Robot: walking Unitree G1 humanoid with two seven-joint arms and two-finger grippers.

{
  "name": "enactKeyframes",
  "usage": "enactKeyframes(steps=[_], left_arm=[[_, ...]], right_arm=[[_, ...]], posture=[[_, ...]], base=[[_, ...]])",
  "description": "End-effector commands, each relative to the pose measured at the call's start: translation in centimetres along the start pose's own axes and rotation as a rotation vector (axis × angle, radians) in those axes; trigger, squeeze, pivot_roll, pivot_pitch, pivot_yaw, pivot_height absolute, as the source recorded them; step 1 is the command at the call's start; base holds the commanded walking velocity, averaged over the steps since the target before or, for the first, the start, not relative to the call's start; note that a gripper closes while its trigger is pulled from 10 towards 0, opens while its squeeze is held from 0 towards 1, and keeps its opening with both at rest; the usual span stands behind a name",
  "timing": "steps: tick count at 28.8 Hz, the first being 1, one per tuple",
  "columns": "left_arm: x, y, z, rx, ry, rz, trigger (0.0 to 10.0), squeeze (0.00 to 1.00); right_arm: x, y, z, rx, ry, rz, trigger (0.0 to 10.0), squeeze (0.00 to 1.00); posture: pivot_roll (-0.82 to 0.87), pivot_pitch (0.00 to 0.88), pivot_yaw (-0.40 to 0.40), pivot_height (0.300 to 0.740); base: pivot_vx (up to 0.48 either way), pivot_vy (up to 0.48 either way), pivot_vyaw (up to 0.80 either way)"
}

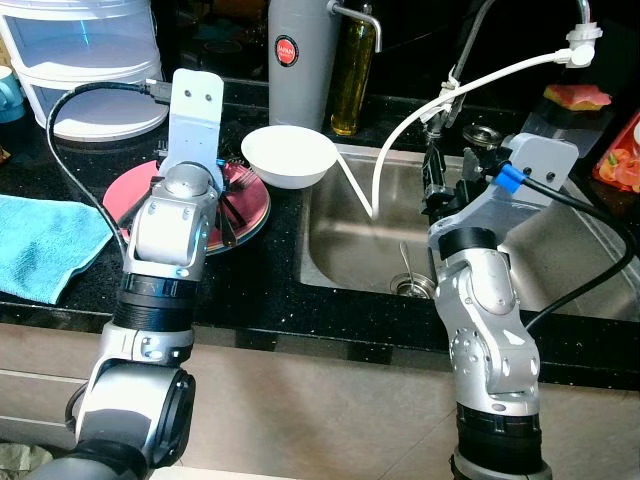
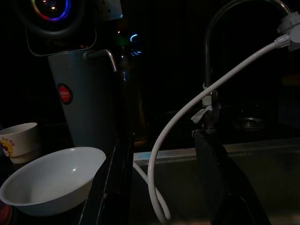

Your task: Kitchen organization

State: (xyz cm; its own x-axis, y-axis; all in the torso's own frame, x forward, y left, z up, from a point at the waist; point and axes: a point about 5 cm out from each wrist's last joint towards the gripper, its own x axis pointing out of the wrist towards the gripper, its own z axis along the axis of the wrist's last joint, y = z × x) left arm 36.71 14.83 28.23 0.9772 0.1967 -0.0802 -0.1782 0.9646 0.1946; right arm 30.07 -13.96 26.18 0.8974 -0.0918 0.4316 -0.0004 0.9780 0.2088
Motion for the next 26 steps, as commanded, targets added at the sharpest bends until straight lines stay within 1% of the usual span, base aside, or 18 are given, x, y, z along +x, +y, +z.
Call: enactKeyframes(steps=[1, 3, 5, 7, 12, 13, 14, 18, 20, 22, 23, 24, 25, 26], left_arm=[[-0.4, -0.2, -0.5, -0.013, 0.046, -0.001, 10.0, 0.00], [-0.8, -0.1, -0.7, -0.037, 0.068, 0.001, 10.0, 0.00], [-1.0, -0.1, -0.8, -0.043, 0.073, -0.001, 10.0, 0.00], [-1.4, -0.2, -1.7, -0.042, 0.106, 0.000, 10.0, 0.00], [-1.6, -0.1, -2.2, -0.032, 0.122, 0.007, 10.0, 0.00], [-1.2, 0.5, -2.7, -0.035, 0.152, 0.044, 10.0, 0.00], [-1.1, 0.7, -2.9, -0.049, 0.171, 0.061, 10.0, 0.00], [-0.8, 1.1, -2.8, -0.066, 0.177, 0.086, 10.0, 0.00], [-0.6, 1.3, -2.4, -0.096, 0.158, 0.094, 10.0, 0.00], [-0.6, 1.4, -2.3, -0.102, 0.153, 0.095, 10.0, 0.00], [-0.5, 1.4, -2.1, -0.140, 0.153, 0.093, 10.0, 0.00], [-0.5, 1.4, -2.1, -0.140, 0.153, 0.093, 10.0, 0.00], [-0.5, 1.7, -1.8, -0.185, 0.141, 0.093, 10.0, 0.00], [-0.5, 1.7, -1.8, -0.185, 0.141, 0.093, 10.0, 0.00]], right_arm=[[0.0, -0.5, 0.0, -0.006, 0.003, -0.018, 10.0, 0.00], [0.1, -0.6, 0.0, -0.008, 0.001, -0.019, 10.0, 0.00], [0.1, -0.6, 0.0, -0.007, 0.000, -0.019, 10.0, 0.00], [0.1, -0.4, -0.1, -0.004, 0.004, -0.014, 10.0, 0.00], [0.1, -0.3, -0.1, -0.001, 0.007, -0.010, 10.0, 0.00], [0.1, -0.3, -0.2, -0.001, 0.008, -0.007, 10.0, 0.00], [0.1, -0.3, -0.2, -0.001, 0.008, -0.008, 10.0, 0.00], [0.1, -0.3, -0.2, 0.000, 0.007, -0.011, 10.0, 0.00], [0.1, -0.3, -0.2, 0.000, 0.008, -0.012, 10.0, 0.00], [0.1, -0.3, -0.2, 0.000, 0.008, -0.012, 10.0, 0.00], [0.1, -0.3, -0.2, 0.001, 0.009, -0.012, 10.0, 0.00], [0.1, -0.3, -0.2, 0.001, 0.009, -0.012, 10.0, 0.00], [0.1, -0.3, -0.3, 0.002, 0.009, -0.012, 10.0, 0.00], [0.1, -0.3, -0.3, 0.002, 0.009, -0.012, 10.0, 0.00]], posture=[[0.22, 0.011, -0.051, 0.740], [0.22, 0.012, -0.052, 0.740], [0.23, 0.013, -0.054, 0.740], [0.23, 0.014, -0.055, 0.740], [0.23, 0.014, -0.055, 0.740], [0.23, 0.014, -0.056, 0.740], [0.23, 0.014, -0.055, 0.740], [0.23, 0.014, -0.053, 0.740], [0.23, 0.015, -0.054, 0.740], [0.23, 0.015, -0.054, 0.740], [0.23, 0.015, -0.054, 0.740], [0.23, 0.015, -0.054, 0.740], [0.23, 0.015, -0.057, 0.740], [0.23, 0.015, -0.057, 0.740]], base=[[0.000, 0.000, 0.00], [0.000, 0.000, 0.00], [0.000, 0.000, 0.00], [0.000, 0.000, 0.00], [0.000, 0.000, 0.00], [0.000, 0.000, 0.00], [0.000, 0.000, 0.00], [0.000, 0.000, 0.00], [0.000, 0.000, 0.00], [0.000, 0.000, 0.00], [0.000, 0.000, 0.00], [0.000, 0.000, 0.00], [0.000, 0.000, 0.00], [0.000, 0.000, 0.00]])
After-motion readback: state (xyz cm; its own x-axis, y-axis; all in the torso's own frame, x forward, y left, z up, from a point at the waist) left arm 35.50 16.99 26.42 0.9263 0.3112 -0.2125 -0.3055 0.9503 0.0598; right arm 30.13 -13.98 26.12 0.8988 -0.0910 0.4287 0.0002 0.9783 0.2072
